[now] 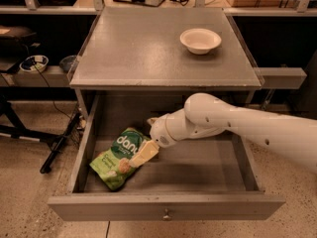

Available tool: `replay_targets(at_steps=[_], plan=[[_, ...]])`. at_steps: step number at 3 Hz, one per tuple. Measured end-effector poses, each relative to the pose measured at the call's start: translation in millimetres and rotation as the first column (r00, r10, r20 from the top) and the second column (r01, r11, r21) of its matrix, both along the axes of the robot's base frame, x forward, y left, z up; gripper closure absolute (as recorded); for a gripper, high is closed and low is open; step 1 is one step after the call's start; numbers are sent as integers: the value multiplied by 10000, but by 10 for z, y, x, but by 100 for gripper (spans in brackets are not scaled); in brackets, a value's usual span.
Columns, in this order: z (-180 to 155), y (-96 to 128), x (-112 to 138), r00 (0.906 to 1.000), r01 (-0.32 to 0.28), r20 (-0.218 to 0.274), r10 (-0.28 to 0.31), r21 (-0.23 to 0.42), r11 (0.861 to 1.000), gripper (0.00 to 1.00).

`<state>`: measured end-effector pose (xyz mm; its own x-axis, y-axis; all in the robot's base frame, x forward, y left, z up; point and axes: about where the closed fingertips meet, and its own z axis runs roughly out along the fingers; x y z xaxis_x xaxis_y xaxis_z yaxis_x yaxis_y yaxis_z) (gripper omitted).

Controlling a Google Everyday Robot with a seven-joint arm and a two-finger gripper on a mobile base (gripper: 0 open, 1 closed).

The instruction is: Pick green rice chip bag from top drawer and place on counter

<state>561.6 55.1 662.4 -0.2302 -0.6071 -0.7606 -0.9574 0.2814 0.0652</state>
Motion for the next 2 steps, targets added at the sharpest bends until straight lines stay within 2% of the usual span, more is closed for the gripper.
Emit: replay_targets(at_steps=[2], plan=[[-189, 303, 69, 9978, -548, -360, 556, 229, 9982, 0]])
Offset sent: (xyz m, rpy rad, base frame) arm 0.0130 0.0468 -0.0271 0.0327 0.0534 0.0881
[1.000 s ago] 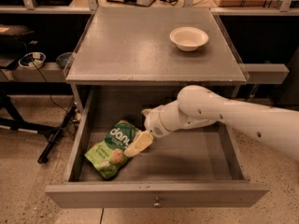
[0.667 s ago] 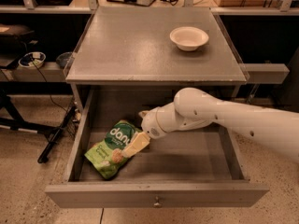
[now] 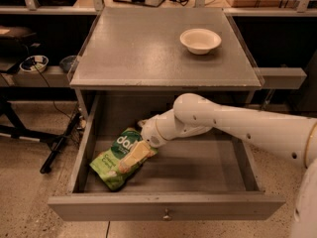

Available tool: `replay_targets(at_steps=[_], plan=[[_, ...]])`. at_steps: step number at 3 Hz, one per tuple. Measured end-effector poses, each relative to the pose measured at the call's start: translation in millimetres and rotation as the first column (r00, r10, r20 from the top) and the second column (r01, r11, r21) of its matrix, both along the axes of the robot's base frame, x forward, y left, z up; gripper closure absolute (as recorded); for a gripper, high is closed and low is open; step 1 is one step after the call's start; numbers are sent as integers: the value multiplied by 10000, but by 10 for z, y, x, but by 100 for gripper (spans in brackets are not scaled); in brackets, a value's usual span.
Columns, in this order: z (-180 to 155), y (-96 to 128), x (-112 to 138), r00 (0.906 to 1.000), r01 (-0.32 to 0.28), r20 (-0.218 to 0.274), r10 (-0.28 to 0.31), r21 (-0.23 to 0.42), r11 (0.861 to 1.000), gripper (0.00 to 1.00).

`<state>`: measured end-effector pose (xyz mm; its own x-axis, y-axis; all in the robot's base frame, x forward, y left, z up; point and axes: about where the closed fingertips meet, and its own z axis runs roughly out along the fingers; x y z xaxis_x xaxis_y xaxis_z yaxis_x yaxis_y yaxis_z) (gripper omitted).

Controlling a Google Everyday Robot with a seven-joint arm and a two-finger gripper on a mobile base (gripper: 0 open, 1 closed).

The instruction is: Pick green rice chip bag from top drawer and place on counter

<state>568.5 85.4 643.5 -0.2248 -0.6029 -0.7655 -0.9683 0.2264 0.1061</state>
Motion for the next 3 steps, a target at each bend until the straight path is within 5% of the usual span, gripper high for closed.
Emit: replay_targets(at_steps=[1, 3], plan=[[-79, 139, 14, 9994, -298, -152, 297, -20, 9996, 0], [-80, 147, 12, 9994, -312, -154, 312, -18, 9995, 42]])
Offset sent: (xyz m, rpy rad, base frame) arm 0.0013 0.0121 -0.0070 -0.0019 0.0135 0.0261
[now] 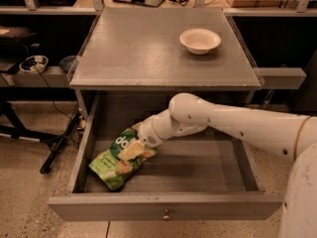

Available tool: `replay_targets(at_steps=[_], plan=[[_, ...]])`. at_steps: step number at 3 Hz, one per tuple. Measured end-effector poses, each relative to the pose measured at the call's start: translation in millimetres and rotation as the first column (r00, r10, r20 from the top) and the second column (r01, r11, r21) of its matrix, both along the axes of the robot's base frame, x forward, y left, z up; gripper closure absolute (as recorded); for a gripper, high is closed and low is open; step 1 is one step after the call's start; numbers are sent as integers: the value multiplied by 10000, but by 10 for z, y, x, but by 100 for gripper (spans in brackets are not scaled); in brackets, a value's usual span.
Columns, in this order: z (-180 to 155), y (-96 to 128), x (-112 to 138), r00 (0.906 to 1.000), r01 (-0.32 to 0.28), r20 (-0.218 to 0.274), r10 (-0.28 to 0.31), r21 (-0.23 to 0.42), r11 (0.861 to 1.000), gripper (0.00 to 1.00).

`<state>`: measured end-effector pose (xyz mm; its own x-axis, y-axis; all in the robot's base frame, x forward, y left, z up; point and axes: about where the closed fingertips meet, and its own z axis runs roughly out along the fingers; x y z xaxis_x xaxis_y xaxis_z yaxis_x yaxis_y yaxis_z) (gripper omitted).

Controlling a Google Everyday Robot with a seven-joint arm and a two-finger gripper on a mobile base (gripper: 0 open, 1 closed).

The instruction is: Pick green rice chip bag from top drawer and place on counter

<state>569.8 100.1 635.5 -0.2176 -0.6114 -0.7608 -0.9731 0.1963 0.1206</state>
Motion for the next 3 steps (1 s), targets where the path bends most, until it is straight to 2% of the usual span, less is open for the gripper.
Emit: replay_targets(at_steps=[1, 2, 3], plan=[[0, 0, 0, 10000, -1, 0, 1, 0, 10000, 65], [0, 1, 0, 10000, -1, -1, 1, 0, 10000, 96], [0, 1, 0, 10000, 0, 2, 0, 2, 10000, 100]])
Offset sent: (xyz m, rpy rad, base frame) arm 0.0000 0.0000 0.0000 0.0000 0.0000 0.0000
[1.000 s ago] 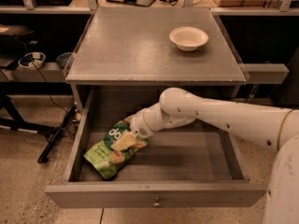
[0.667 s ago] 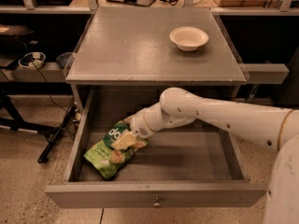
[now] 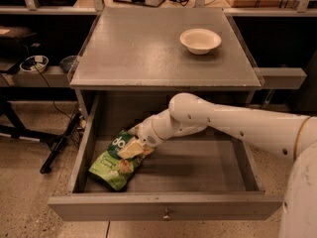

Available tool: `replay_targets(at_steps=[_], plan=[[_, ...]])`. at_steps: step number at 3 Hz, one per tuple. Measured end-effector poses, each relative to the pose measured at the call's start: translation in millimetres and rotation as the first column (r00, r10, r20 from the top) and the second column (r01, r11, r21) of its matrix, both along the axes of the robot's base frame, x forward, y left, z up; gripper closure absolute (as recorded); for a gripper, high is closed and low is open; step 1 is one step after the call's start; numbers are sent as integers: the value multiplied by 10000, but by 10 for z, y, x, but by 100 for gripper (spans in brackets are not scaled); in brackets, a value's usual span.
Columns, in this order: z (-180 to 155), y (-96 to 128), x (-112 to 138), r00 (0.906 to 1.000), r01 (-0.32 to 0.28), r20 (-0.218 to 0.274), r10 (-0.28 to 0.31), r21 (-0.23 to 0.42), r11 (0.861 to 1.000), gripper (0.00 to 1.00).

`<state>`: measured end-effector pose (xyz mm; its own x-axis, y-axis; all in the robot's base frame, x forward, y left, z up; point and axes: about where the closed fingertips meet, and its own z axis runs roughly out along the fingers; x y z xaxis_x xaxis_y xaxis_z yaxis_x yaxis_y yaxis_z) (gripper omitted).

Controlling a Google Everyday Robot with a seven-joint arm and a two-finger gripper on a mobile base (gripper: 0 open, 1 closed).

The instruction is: Pick green rice chip bag from top drawer and place on counter

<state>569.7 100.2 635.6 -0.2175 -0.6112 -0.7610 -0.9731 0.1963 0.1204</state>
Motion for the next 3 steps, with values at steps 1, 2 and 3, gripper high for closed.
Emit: replay_targets(at_steps=[1, 2, 3], plan=[[27, -15, 2, 10000, 42, 67, -42, 49, 10000, 100], [163, -105, 18, 9992, 228, 327, -236, 252, 9994, 100], [487, -209, -2, 9933, 497, 1012, -559, 622, 9968, 100]])
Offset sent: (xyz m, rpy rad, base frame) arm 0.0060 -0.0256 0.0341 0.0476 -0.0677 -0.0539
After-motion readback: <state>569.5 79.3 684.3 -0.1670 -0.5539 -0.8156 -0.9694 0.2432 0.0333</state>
